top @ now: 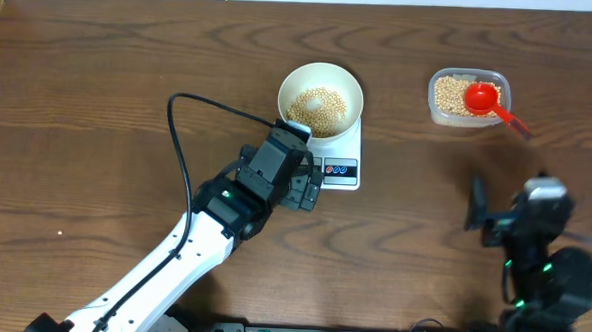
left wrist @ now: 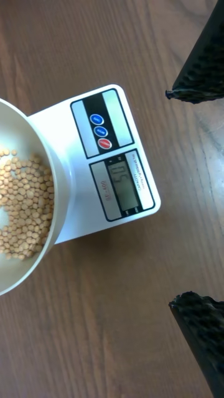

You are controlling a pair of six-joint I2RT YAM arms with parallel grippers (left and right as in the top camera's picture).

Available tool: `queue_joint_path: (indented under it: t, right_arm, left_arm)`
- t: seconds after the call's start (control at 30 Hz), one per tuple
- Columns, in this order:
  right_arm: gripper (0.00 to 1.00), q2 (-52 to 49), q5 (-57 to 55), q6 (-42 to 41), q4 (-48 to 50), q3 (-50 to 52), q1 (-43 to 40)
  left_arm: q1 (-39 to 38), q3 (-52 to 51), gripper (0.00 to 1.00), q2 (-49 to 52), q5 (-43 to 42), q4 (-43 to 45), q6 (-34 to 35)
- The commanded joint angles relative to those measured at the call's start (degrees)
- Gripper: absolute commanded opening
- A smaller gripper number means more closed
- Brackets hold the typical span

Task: Scoop item into bowl and weigh 50g on scale

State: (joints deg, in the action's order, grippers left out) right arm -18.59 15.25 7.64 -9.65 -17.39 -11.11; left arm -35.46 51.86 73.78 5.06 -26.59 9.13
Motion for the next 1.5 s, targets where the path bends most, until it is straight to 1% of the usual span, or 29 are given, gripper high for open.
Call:
queue_joint_path:
  t: [0.0,0.1,0.2,0.4,1.47]
  right_arm:
    - [0.99,8.2,-1.0,0.2,2.8,7.7,1.8]
    - [0.99,12.3,-2.8,0.2,7.0,13.6,2.8]
    - [0.99,13.9,-3.0,0.2,9.8,17.2,3.0]
    - [0.99,15.8,-3.9,0.2,6.2,17.1,2.9]
    - [0.99,16.1,-4.2,0.2,6.2,17.1,2.9]
  left_arm:
    - [0.1,-0.1,0.99,-0.4,0.7,0.0,-0.3]
    - [0.1,-0.1,0.99,-0.4,0.7,0.0,-0.3]
    - [0.1,-0.1,0.99,-0.4,0.7,0.0,-0.3]
    - [0.1,-0.1,0.99,-0.4,0.7,0.0,-0.3]
    - [0.1,-0.1,0.99,-0.4,0.7,0.0,-0.3]
